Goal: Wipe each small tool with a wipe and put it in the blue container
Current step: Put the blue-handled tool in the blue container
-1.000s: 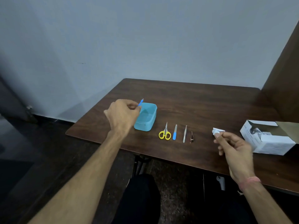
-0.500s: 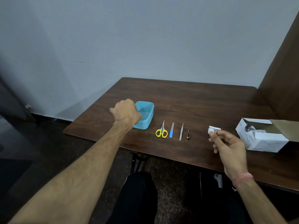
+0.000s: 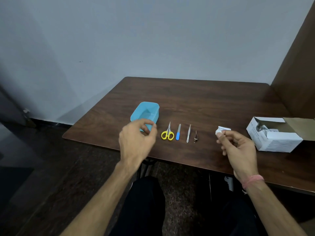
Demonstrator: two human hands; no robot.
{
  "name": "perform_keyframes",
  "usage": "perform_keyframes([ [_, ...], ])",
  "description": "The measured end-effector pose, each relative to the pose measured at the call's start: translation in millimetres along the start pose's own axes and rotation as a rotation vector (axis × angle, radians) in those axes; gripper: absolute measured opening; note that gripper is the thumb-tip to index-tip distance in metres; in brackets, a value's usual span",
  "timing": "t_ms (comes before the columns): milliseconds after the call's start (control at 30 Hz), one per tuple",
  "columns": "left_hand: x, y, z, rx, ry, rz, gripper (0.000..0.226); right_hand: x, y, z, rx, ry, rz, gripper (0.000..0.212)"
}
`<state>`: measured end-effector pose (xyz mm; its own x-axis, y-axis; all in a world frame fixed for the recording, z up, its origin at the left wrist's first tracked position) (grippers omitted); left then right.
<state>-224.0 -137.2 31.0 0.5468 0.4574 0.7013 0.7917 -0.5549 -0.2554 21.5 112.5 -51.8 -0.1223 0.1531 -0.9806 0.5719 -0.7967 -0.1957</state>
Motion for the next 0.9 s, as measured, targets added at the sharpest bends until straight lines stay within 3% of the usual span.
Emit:
perform_keyframes([
  [200, 21, 13, 59, -0.247, -0.118, 0.046, 0.017, 0, 2, 0, 0.008, 0.005, 0.009, 0.005],
  [567, 42, -30, 95, -0.299, -0.500, -0.001, 0.026, 1, 0, -2, 0.020, 0.021, 0.020, 0.005],
  [733, 44, -33, 97, -0.290, -0.397, -0.060, 0.014, 4, -2, -2, 0.014, 0.031, 0.023, 0.006],
  [900, 48, -12, 91, -0.203, -0.022, -0.050, 0.013, 0, -2, -1, 0.006, 0.010, 0.000, 0.006],
])
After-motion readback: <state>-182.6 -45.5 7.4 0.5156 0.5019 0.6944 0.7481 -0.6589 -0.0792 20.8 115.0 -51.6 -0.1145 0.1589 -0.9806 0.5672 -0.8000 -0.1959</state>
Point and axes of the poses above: each hand's wrist, its own y-axis away from the middle knuckle, its own z-axis out of the palm, x = y × z, the point moved 7 cm from there along -y, towards the middle knuckle, and after that the axes turned 13 degrees about -x, right-handed, at the moved point
